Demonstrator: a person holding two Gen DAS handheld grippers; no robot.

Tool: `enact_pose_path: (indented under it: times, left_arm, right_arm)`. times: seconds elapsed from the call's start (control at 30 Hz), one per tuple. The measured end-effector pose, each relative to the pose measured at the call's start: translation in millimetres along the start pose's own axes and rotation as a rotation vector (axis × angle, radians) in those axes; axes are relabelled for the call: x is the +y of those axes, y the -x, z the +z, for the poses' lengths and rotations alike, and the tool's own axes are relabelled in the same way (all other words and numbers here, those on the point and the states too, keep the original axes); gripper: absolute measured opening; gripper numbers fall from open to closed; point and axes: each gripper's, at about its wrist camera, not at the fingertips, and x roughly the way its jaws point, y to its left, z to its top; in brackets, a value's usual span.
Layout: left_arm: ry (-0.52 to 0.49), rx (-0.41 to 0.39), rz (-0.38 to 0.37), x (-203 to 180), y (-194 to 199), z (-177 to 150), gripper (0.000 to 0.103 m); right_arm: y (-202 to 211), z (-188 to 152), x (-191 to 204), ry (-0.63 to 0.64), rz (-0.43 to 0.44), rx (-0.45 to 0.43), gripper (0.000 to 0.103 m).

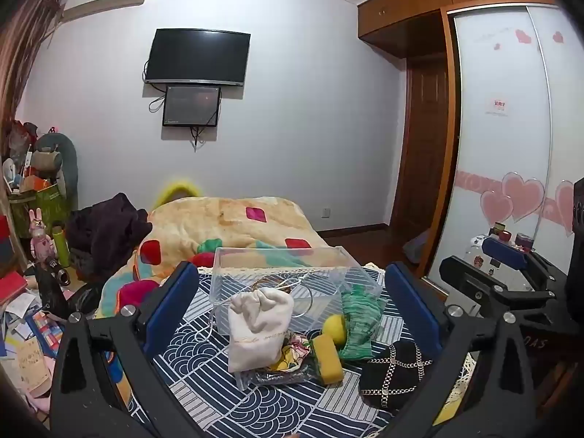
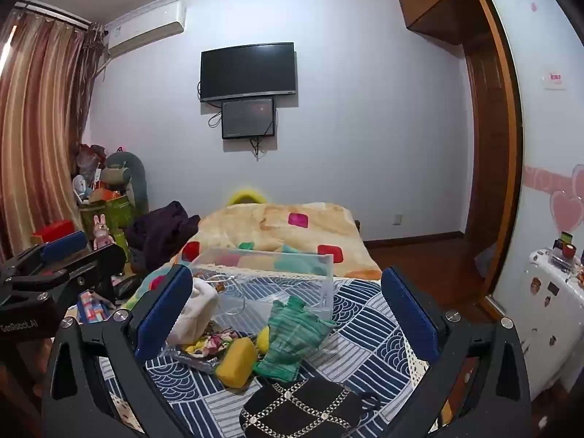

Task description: Organize soft objects

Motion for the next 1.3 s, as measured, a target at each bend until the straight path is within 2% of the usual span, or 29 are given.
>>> enact_pose_path:
  times: [0.4, 0.6, 1.3]
  left_arm:
    - [0.056, -0.002, -0.007, 14.2, 5.4, 8.7, 0.103]
    - [0.044, -0.005, -0.006, 10.5, 1.4, 0.5, 0.103]
    - [0.029, -0.007, -0.014, 5.5, 6.0, 1.9, 0.103]
  right_arm:
    - [0.0, -3.0, -1.1, 0.001, 0.006, 0.003, 0.103]
    - [-1.1, -4.0, 0.1, -0.001, 0.003, 0.003, 0.103]
    - [8.5, 2.8, 2.5, 0.0, 0.0, -0.009, 0.103]
